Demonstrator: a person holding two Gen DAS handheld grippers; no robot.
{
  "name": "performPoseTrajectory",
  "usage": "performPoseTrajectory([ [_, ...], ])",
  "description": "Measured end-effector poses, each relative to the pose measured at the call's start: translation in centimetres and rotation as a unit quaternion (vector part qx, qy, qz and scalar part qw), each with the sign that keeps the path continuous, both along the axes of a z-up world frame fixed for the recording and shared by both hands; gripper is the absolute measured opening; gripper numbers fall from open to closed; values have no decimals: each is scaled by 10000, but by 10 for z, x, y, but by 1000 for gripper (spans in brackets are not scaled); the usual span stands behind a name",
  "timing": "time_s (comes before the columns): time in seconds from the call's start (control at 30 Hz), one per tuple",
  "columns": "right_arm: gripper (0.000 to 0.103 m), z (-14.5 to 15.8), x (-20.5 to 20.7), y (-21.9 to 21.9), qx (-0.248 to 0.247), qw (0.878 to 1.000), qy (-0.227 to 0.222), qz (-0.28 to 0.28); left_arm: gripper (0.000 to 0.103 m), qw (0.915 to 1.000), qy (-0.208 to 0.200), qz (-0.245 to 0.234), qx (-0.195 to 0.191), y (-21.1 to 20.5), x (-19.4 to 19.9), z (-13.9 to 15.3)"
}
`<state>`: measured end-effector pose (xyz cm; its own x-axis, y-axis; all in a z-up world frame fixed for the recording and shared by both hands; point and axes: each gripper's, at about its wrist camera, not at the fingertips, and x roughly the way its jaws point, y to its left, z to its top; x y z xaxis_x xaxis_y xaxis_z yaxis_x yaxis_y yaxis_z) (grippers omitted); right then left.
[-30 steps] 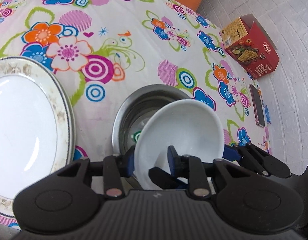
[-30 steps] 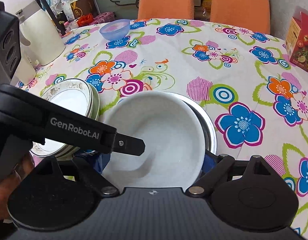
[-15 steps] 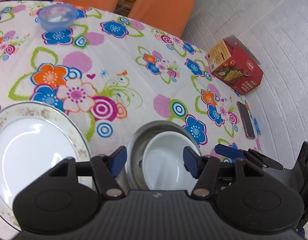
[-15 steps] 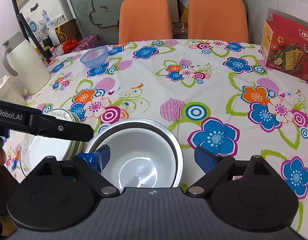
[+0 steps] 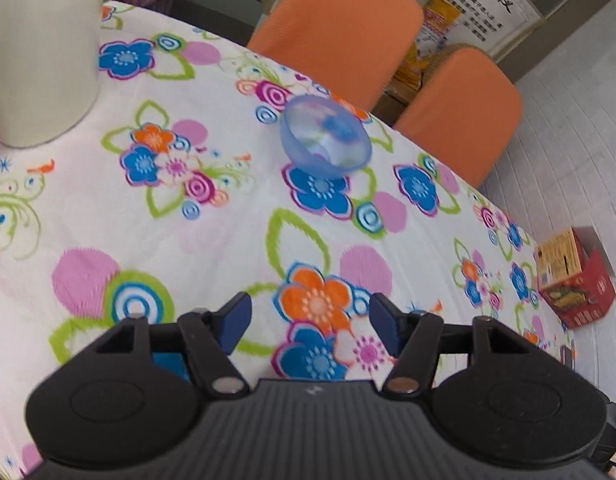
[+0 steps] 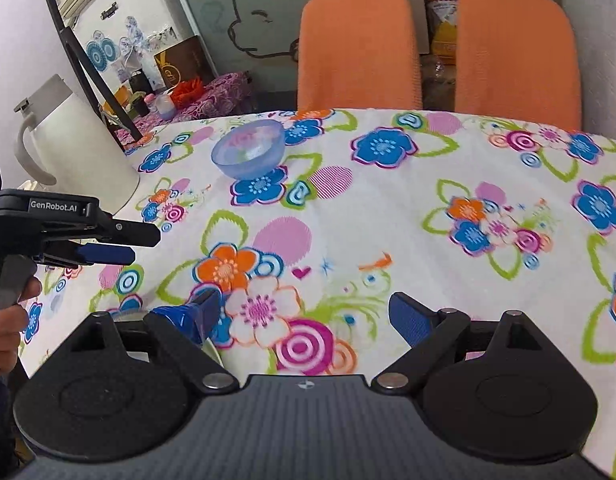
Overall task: Organize plates and bowls
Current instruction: 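Move the left gripper to the translucent blue bowl's rim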
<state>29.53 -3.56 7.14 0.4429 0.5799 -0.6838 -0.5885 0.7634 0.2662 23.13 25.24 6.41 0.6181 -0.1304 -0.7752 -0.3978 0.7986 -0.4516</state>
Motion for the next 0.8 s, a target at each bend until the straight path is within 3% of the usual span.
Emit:
performPoseTrajectory([
  [0.23, 79, 10, 73, 87, -9, 9994, -217, 251, 64, 9998, -114, 163, 71, 46, 79, 3],
  [0.43, 79, -8, 120, 141, -558, 9963, -615, 225, 65, 9996, 74, 99, 263, 64, 143, -21],
  [0.6, 79, -29, 146, 155, -663, 9962, -550, 88, 65, 9996, 207, -61, 169, 68, 170, -44],
  [0.8, 79, -43, 150, 171, -796, 9949, -527, 324, 65, 9996, 148, -113, 196, 70, 180, -51],
])
